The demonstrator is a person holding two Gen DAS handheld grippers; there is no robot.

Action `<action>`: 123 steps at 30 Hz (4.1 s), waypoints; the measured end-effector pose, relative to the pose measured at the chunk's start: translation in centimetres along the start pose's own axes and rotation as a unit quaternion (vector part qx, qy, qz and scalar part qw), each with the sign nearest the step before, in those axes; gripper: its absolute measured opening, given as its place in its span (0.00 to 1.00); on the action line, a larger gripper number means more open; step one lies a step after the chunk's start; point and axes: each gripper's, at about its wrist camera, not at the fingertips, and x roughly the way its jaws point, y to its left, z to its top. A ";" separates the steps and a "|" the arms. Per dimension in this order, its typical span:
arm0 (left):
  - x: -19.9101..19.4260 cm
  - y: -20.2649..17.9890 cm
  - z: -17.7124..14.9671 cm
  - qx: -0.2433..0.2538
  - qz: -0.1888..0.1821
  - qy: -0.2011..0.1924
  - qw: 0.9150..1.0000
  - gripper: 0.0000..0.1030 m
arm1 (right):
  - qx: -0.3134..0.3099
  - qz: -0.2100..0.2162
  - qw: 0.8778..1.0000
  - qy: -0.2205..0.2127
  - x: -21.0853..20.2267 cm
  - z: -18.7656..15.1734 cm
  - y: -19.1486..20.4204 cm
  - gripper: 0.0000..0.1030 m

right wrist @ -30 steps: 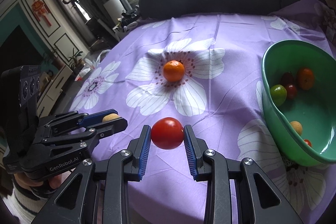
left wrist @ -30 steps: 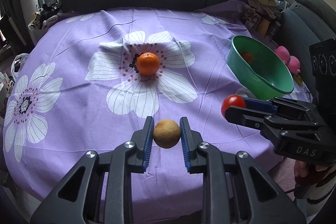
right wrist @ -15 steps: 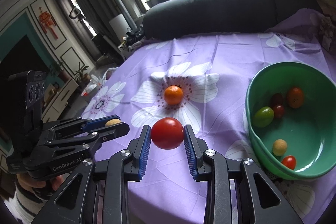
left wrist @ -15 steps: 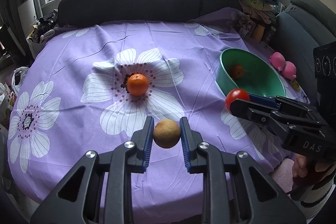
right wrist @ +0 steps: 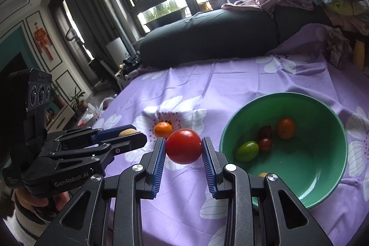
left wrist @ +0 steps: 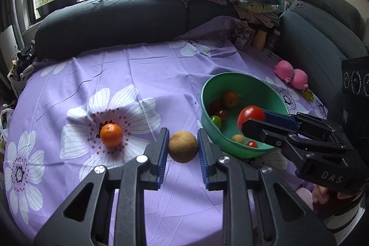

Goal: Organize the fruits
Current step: 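Lift and carry the tan fruit with the left tool over the bowl while right tool carries the tomato, then open the left tool into the bowl while right tool releases the tomato, then withdraw both tools and move the right tool toward the last mandarin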

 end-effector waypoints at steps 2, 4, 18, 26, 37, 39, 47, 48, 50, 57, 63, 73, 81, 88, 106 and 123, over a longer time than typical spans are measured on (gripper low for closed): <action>0.6 -0.6 0.5 0.008 -0.009 0.000 1.000 0.24 | 0.006 -0.010 1.000 -0.007 -0.6 0.2 -0.8 0.33; 1.3 -1.3 1.1 0.016 -0.018 0.002 1.000 0.24 | 0.011 -0.022 1.000 -0.013 -1.1 0.4 -1.7 0.32; 7.6 -6.2 3.1 0.062 -0.062 0.043 0.995 0.24 | 0.049 -0.097 0.994 -0.017 -3.0 -0.1 -7.3 0.33; 10.2 -6.7 2.7 0.074 -0.057 0.068 0.993 0.24 | 0.053 -0.108 0.993 0.005 -1.5 -0.5 -8.6 0.33; 12.1 -6.9 2.5 0.093 -0.039 0.090 0.991 0.24 | 0.034 -0.128 0.991 0.035 0.1 -0.8 -8.9 0.33; 12.3 -7.0 2.4 0.098 -0.036 0.094 0.990 0.24 | 0.029 -0.132 0.990 0.040 0.3 -0.9 -8.8 0.33; 13.0 -7.2 2.2 0.110 -0.030 0.101 0.988 0.24 | 0.017 -0.140 0.989 0.050 0.6 -1.0 -8.8 0.33; 13.1 -7.2 2.2 0.111 -0.028 0.102 0.988 0.24 | 0.016 -0.141 0.989 0.050 0.7 -1.0 -8.7 0.33; 13.4 -7.2 2.2 0.115 -0.026 0.106 0.987 0.24 | 0.014 -0.142 0.988 0.052 0.7 -1.0 -8.7 0.33; 13.8 -7.3 2.1 0.123 -0.022 0.111 0.986 0.24 | 0.009 -0.146 0.987 0.062 1.1 -1.0 -8.6 0.33; 14.0 -7.2 2.2 0.126 -0.016 0.113 0.985 0.23 | 0.008 -0.147 0.987 0.065 1.2 -1.0 -8.5 0.33; 14.0 -7.2 2.1 0.128 -0.010 0.114 0.985 0.23 | 0.009 -0.150 0.986 0.069 1.3 -1.1 -8.7 0.33; 14.1 -7.2 2.0 0.133 -0.006 0.114 0.984 0.24 | 0.030 -0.155 0.985 0.075 1.2 -1.4 -9.4 0.33; 13.6 -7.8 1.9 0.139 -0.011 0.108 0.984 0.46 | 0.041 -0.161 0.984 0.071 0.6 -1.4 -9.9 0.33; 9.1 -6.9 1.4 0.121 0.016 0.067 0.990 0.83 | 0.049 -0.165 0.984 0.036 -3.0 -1.3 -8.5 0.48; 3.7 -0.5 -2.7 -0.020 0.022 0.048 0.998 0.99 | 0.038 -0.108 0.993 0.022 -4.8 -2.4 -5.0 0.58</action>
